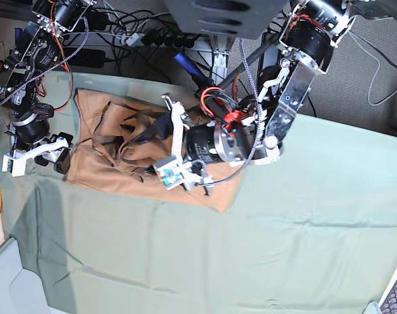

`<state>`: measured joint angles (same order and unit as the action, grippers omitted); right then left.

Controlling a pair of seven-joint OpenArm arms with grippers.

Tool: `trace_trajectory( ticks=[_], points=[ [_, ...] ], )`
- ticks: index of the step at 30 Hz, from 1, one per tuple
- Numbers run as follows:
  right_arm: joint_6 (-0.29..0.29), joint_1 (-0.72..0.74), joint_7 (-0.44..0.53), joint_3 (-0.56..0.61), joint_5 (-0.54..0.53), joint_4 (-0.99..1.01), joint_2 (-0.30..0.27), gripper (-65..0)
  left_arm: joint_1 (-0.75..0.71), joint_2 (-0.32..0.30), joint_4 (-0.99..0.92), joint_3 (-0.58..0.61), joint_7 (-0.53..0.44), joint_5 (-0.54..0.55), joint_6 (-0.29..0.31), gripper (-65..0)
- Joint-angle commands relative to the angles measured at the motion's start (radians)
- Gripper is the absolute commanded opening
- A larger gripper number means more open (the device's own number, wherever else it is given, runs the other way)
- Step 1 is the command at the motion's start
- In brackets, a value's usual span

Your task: Fold the T-shirt properly

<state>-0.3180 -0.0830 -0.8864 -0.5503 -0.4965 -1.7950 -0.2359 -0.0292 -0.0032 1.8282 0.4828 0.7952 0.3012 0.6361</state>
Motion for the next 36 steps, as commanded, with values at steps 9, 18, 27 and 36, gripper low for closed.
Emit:
trace_trajectory(
  ticks=[9, 18, 27, 36],
  points=[
    [-0.052, 0.013, 0.018, -0.006, -0.028, -0.015, -0.016, -30.9, 0.012, -0.063, 0.021, -0.043, -0.005, -0.048, -0.094, -31.5],
    [-0.053, 0.013, 0.018, -0.006, -0.027, -0.015, -0.015, -44.7, -0.018, -0.130, 0.021, -0.045, 0.017, 0.103, -0.093, -54.9],
    [-0.053, 0.013, 0.010, -0.006, -0.027, -0.015, -0.015, -44.4, -0.023, -0.127, -0.042, -0.046, -0.049, 0.025, -0.097, -28.9],
    [-0.053, 0.011, 0.010, -0.006, -0.027, -0.015, -0.010, -44.4, -0.014, -0.042, -0.129, -0.046, -0.088, 0.030, -0.101, -28.9]
  ],
)
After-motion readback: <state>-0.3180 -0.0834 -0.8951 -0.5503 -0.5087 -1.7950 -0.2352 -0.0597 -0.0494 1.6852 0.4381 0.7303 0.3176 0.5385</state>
